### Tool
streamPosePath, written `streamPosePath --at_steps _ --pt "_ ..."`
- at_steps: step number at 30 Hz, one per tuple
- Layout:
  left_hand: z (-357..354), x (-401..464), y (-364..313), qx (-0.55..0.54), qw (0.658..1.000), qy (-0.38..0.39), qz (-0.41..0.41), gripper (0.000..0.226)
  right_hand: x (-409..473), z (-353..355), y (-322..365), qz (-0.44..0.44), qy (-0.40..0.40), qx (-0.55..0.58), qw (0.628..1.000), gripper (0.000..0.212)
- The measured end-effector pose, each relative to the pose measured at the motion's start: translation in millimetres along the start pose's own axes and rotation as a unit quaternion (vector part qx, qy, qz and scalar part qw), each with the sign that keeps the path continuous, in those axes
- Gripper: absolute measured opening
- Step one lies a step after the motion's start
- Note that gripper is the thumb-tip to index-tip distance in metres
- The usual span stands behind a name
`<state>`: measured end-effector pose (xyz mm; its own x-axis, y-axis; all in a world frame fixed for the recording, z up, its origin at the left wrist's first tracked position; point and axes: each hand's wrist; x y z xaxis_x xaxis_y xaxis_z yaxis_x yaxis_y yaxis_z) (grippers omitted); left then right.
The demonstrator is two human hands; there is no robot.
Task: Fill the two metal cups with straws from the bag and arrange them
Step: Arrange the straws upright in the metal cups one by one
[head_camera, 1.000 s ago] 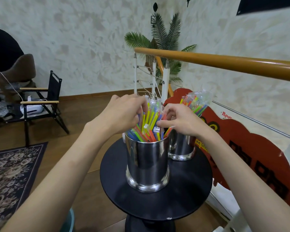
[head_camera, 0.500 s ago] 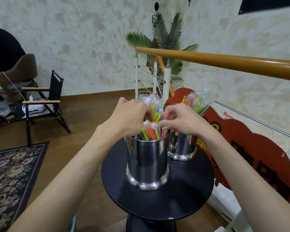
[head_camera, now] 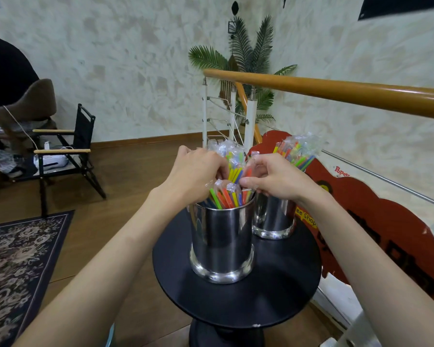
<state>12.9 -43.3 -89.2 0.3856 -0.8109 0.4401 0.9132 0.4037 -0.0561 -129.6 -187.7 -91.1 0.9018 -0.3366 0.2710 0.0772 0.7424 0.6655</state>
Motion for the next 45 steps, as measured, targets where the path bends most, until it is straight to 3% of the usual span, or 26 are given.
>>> streamPosePath --at_steps 4,12,19,29,34,38,45 --pt "-1 1 1 -0.002 1.000 0.012 0.006 0.023 -2 -1 1 -0.002 -0.030 0.001 1.000 0.017" --pt "6 -1 1 -0.046 0.998 0.037 0.006 0.004 -2 -4 5 -0.005 -0.064 -0.068 0.996 0.016" --pt "14 1 1 -0.106 0.994 0.006 0.023 0.013 -9 -2 13 -0.034 -0.145 -0.160 0.976 0.048" --pt "9 -2 -8 -0.037 0.998 0.040 0.024 0.003 -4 -5 14 0.000 -0.112 -0.132 0.985 0.034" --pt "13 -2 -14 -0.046 0.997 0.048 0.042 0.028 0 -11 6 0.005 -0.101 -0.101 0.990 0.024" --pt "7 0 -13 -0.047 0.997 0.041 0.047 0.034 0 -8 3 0.004 -0.080 -0.075 0.994 0.019" --pt "-1 2 -8 -0.032 0.998 0.029 0.051 0.022 0 -5 2 0.003 -0.050 -0.027 0.998 0.014"
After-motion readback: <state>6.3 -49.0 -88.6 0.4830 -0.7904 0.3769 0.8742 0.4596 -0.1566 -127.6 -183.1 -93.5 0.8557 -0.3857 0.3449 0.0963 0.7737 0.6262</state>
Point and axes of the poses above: each hand's wrist, its own x-axis towards the middle knuckle, its own z-axis out of the back of the hand, y = z × x, and after that the axes turned 6 degrees about z, right-handed
